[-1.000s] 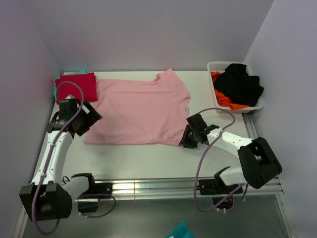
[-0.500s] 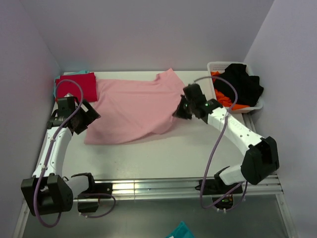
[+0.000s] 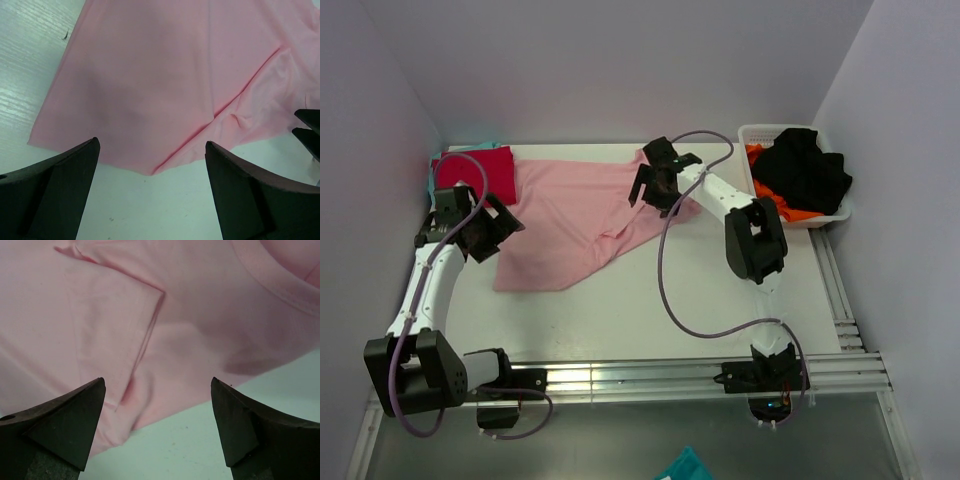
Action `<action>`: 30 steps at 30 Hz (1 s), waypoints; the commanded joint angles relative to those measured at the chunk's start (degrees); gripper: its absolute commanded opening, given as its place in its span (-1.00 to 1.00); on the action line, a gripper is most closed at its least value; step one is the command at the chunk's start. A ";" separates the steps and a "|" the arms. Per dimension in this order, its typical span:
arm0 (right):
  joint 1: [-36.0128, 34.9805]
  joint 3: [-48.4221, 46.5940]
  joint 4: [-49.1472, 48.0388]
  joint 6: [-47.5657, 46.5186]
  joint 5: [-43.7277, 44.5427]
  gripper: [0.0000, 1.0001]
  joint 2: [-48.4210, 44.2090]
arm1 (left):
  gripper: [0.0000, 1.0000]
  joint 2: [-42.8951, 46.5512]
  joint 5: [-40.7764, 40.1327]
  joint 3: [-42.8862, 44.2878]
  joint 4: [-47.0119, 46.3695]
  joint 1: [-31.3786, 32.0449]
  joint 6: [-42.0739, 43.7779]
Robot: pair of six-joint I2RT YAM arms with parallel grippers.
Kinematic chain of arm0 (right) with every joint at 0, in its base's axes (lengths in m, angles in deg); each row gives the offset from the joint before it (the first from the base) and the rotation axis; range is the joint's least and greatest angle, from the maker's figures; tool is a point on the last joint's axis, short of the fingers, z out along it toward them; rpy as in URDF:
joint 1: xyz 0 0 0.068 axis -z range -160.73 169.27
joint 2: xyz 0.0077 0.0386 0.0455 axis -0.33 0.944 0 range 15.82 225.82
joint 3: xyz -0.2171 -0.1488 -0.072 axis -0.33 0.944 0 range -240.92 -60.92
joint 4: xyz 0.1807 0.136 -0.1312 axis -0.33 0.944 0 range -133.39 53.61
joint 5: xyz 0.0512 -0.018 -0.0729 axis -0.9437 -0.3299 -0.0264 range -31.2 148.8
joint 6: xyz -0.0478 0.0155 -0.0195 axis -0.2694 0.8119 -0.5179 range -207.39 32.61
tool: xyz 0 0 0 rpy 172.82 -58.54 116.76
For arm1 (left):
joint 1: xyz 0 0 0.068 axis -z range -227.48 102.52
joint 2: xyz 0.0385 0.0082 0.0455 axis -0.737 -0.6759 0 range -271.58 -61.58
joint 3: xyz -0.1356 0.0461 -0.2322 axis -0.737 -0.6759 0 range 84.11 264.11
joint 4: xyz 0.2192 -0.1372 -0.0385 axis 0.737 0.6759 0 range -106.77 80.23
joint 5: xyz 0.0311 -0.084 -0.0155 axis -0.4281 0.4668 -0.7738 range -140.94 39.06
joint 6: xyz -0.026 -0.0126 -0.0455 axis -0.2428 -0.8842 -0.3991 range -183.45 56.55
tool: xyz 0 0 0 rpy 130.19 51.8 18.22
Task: Fold and stack the t-shirts
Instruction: Flatten out the tshirt
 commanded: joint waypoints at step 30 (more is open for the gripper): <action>0.39 -19.41 -3.25 2.08 2.23 0.68 16.01 | 0.86 1.84 3.20 -6.79 -4.92 -0.58 1.47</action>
